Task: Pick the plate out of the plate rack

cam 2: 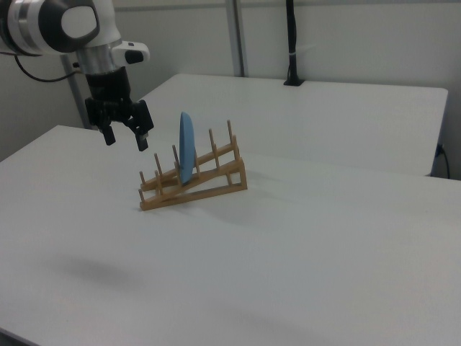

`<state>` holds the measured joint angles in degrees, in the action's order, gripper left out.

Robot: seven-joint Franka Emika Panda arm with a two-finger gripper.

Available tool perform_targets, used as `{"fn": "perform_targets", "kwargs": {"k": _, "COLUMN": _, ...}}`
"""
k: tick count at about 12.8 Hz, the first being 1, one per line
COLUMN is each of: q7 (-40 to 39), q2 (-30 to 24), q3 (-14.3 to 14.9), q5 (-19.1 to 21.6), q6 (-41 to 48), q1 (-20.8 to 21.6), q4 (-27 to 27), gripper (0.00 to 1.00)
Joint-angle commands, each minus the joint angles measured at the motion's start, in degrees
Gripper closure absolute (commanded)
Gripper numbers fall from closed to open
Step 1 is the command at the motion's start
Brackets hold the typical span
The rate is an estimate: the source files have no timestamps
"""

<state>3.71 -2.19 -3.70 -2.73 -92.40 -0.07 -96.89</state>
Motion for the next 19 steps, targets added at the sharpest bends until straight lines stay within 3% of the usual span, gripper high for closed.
{"fn": "perform_targets", "kwargs": {"k": 1, "q7": -1.25, "q2": -0.62, "q3": 0.27, "q5": 0.8, "q6": 0.73, "q1": -0.37, "q4": -0.05, "gripper": 0.0}}
{"fn": "perform_targets", "kwargs": {"k": 10, "q7": -2.03, "q2": -0.1, "q3": 0.19, "q5": 0.63, "q6": -0.32, "q1": -0.63, "q4": 0.12, "gripper": 0.0}}
{"fn": "perform_targets", "kwargs": {"k": 13, "q7": -5.81, "q2": 2.62, "q3": 0.1, "q5": -0.25, "q6": -8.89, "q1": -0.28, "q4": 0.21, "gripper": 0.0}}
{"fn": "perform_targets", "kwargs": {"k": 19, "q7": -5.38, "q2": 9.56, "q3": -0.43, "q5": -13.68, "q6": -26.5, "q1": 3.58, "q4": 0.21, "gripper": 0.0}}
